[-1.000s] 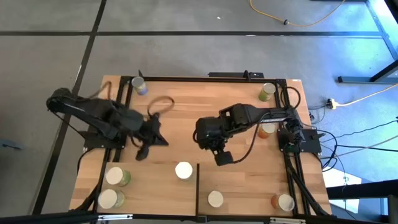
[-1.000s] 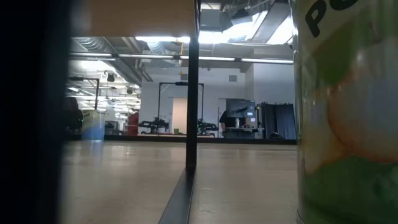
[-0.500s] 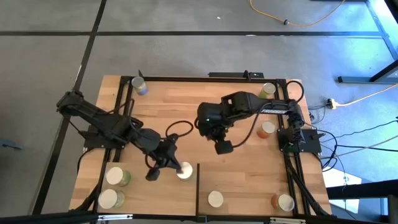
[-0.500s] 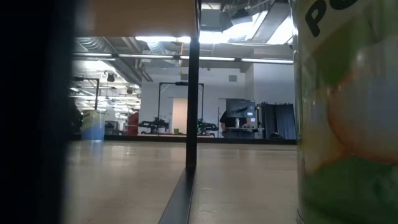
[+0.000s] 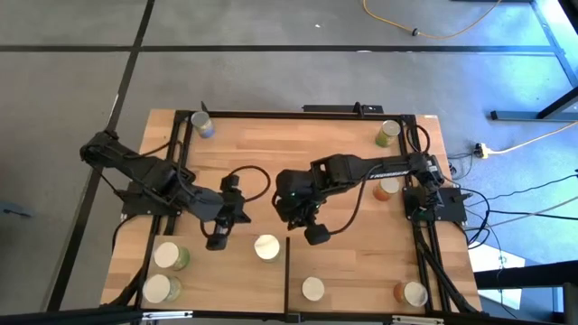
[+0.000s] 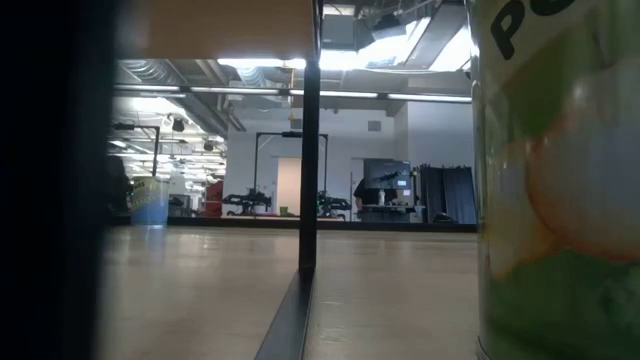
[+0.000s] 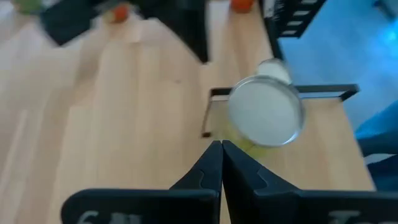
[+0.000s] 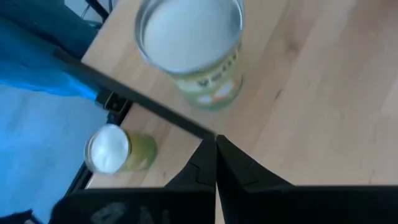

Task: Pick and place cans onto a shelf
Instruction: Put the canned peaches on the shelf

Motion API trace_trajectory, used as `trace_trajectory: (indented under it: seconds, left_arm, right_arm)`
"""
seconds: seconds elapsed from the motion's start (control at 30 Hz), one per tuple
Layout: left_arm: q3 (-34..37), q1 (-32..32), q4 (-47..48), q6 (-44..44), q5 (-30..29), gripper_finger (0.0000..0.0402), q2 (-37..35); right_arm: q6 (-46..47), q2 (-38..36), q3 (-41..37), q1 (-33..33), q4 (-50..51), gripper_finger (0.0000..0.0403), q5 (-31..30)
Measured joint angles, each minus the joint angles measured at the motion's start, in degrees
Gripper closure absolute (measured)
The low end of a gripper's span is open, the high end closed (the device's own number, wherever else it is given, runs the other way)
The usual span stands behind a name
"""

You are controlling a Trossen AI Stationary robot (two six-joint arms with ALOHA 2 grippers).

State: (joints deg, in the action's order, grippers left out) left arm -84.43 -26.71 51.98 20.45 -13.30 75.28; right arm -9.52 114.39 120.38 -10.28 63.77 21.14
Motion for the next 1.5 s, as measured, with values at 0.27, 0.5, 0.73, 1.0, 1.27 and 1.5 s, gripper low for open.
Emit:
trace_trajectory:
  seconds: [0.27, 0.5, 0.73, 1.0, 1.27, 1.5]
  left_arm:
    - [-4.03, -0.33, 3.07, 0.04, -0.67, 0.0401, -0.01]
    - [-4.78, -1.51, 3.13, 0.15, -0.65, 0.0401, 0.01]
    - [-4.78, -3.13, 3.11, 1.86, -0.74, 0.0401, 0.03]
    - [-4.78, -3.88, 3.09, 2.19, -1.2, 0.0401, 0.03]
    - [-4.78, -4.03, 3.85, 2.55, -1.26, 0.0401, -0.4]
    - [-4.76, -4.12, 4.66, 3.01, -1.23, 0.0401, -0.94]
  right_arm:
    - [2.8, 0.02, -7.35, -0.49, -11.57, 0.0402, 3.86]
    - [1.29, -0.02, -8.33, -0.49, -16.16, 0.0402, 2.93]
    - [1.78, 0.67, -8.31, -0.65, -20.54, 0.0402, 4.17]
    - [2.02, 1.09, -8.22, -0.86, -21.82, 0.0402, 3.18]
    - [3.37, 0.72, -3.7, -1.19, -7.89, 0.0402, 4.07]
    - [3.77, 2.9, -3.76, -1.63, -8.93, 0.0402, 8.42]
